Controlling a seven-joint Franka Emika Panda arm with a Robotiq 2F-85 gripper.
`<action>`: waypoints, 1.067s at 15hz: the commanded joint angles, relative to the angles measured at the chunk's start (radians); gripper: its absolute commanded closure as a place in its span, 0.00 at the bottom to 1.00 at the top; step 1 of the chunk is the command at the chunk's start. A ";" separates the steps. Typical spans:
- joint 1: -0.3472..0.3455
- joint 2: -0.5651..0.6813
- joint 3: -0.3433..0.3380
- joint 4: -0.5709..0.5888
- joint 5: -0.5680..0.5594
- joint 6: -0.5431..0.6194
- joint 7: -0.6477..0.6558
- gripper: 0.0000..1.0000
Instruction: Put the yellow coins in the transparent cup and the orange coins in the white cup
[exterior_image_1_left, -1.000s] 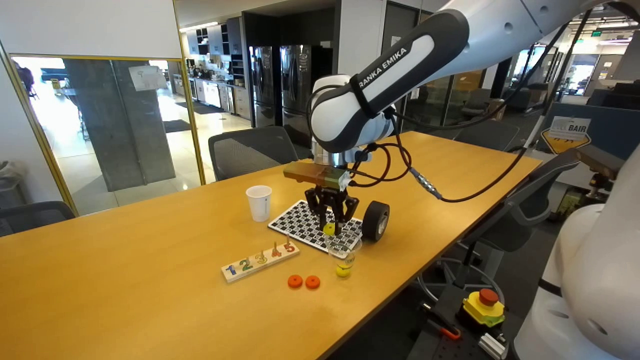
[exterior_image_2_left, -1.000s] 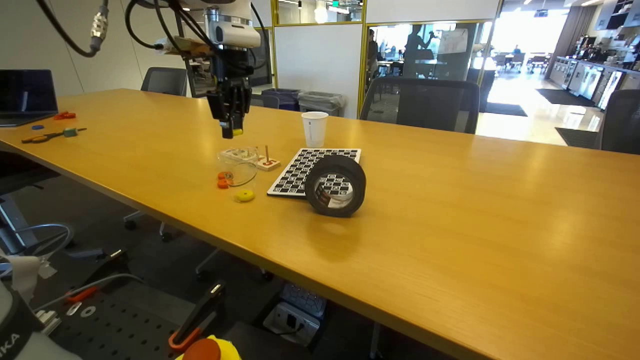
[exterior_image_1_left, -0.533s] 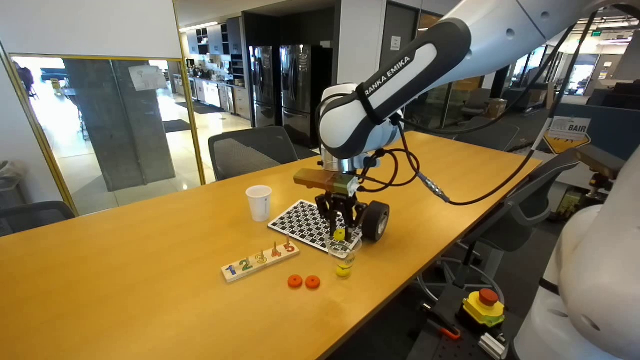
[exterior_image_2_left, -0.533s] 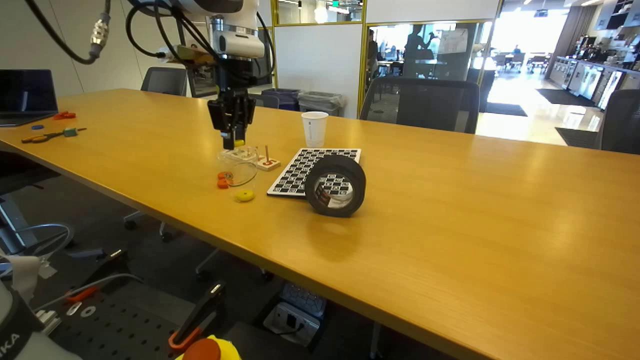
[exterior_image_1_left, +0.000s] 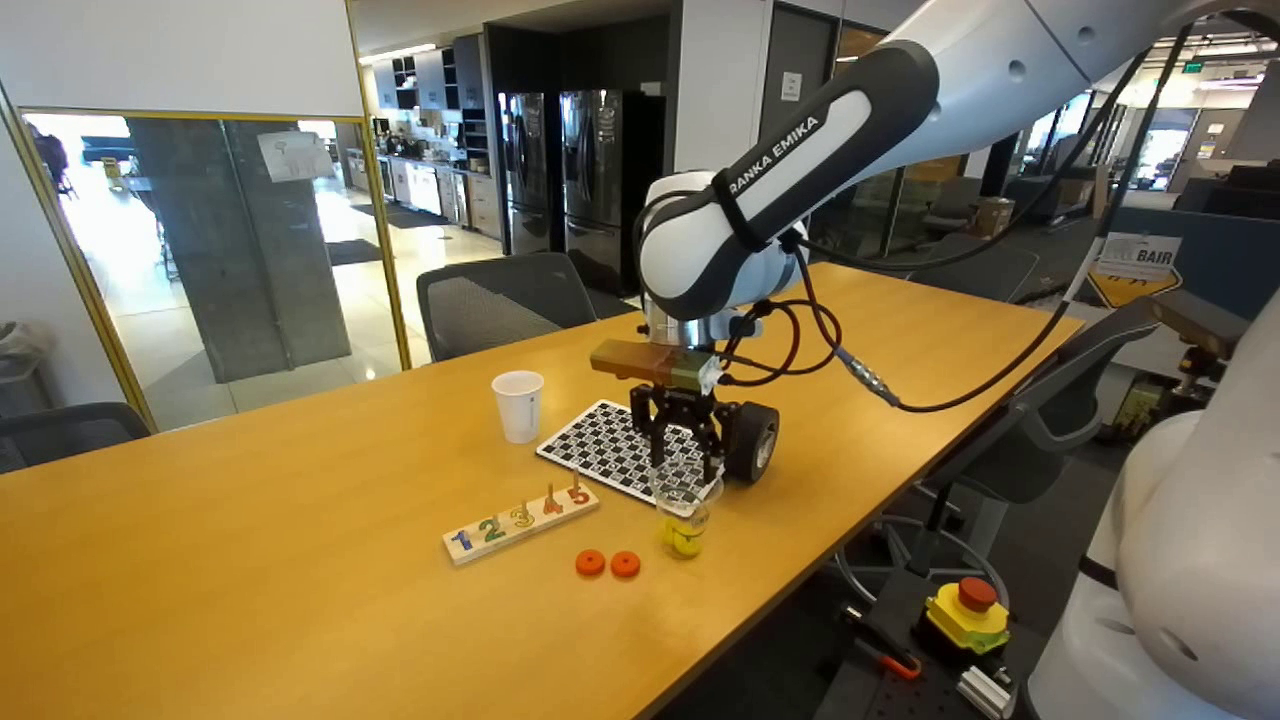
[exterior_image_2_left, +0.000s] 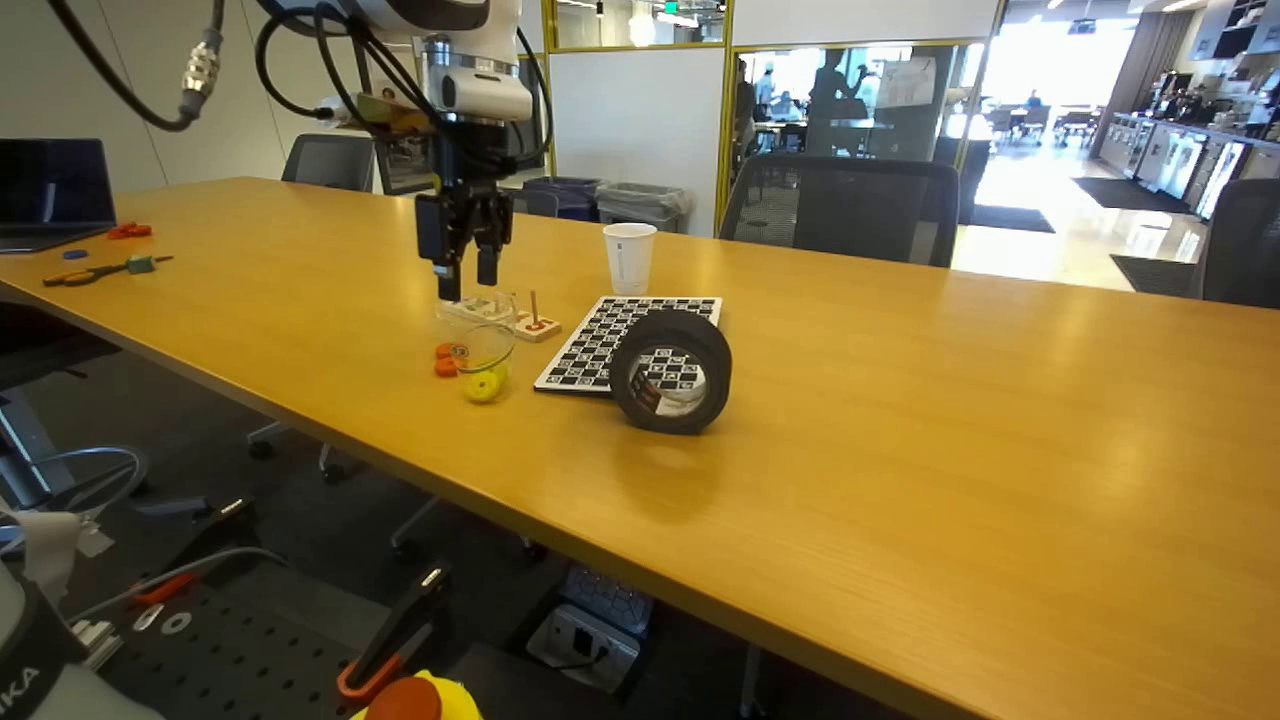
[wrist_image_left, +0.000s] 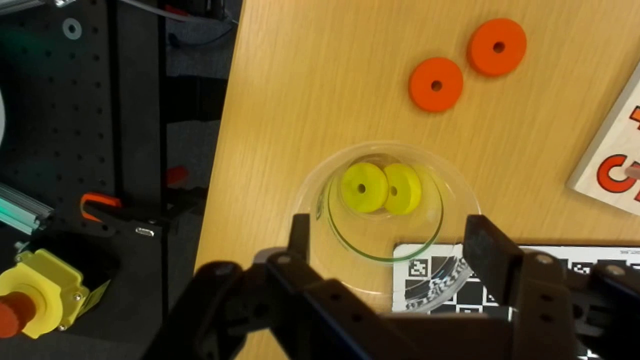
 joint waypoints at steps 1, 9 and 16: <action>-0.015 -0.011 0.020 0.000 0.021 0.015 -0.026 0.00; 0.020 -0.037 0.082 0.030 0.099 0.019 0.007 0.00; 0.075 0.011 0.177 0.040 0.211 0.093 0.188 0.00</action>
